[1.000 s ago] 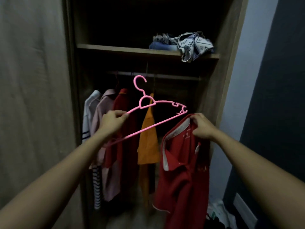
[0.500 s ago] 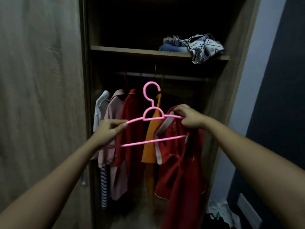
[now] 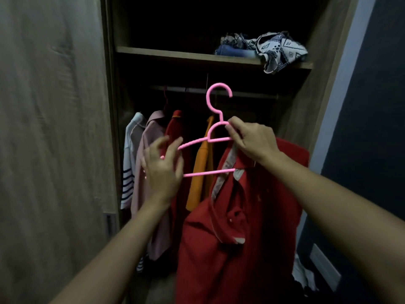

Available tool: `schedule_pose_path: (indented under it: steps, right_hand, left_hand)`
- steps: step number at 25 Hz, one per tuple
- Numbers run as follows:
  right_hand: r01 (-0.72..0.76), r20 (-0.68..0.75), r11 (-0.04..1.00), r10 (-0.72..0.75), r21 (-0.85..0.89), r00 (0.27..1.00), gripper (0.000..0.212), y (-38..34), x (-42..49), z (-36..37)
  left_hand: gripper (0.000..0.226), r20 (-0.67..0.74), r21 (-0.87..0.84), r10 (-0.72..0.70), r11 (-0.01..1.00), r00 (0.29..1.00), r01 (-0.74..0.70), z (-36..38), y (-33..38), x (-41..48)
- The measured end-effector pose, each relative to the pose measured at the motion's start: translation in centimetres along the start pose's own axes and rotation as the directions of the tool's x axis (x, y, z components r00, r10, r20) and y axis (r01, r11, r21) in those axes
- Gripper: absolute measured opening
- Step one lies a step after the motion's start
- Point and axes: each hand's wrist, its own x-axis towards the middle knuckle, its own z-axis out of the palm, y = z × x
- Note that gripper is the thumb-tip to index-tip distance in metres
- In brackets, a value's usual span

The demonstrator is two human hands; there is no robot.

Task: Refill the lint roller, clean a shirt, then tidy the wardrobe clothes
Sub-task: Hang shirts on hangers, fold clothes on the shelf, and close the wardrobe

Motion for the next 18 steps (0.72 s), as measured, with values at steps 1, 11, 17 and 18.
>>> schedule_pose_path:
  steps: [1, 11, 17, 18]
  right_hand:
    - [0.005, -0.033, 1.000, -0.005, -0.003, 0.999, 0.043, 0.0, 0.3, 0.0]
    - [0.057, -0.052, 0.983, -0.048, 0.176, 0.997, 0.043, 2.9, -1.6, -2.4]
    - [0.085, -0.026, 0.974, -0.081, 0.211, 0.996, 0.045, 6.1, -7.1, -0.9]
    - [0.073, -0.020, 0.974, -0.071, 0.216, 0.997, 0.045, 6.4, -7.8, -0.7]
  left_hand:
    - [0.029, -0.031, -0.044, 0.045, 0.998, 0.998, -0.047, 0.3, 1.2, -2.1]
    - [0.067, 0.746, -0.148, -0.235, 0.853, 0.623, 0.500, 3.0, -1.5, -7.8]
    - [0.028, 0.814, -0.187, -0.239, 0.754, 0.530, 0.629, -0.8, -5.8, -4.1]
    - [0.023, 0.828, -0.194, -0.201, 0.773, 0.523, 0.604, -1.5, -5.8, -3.6]
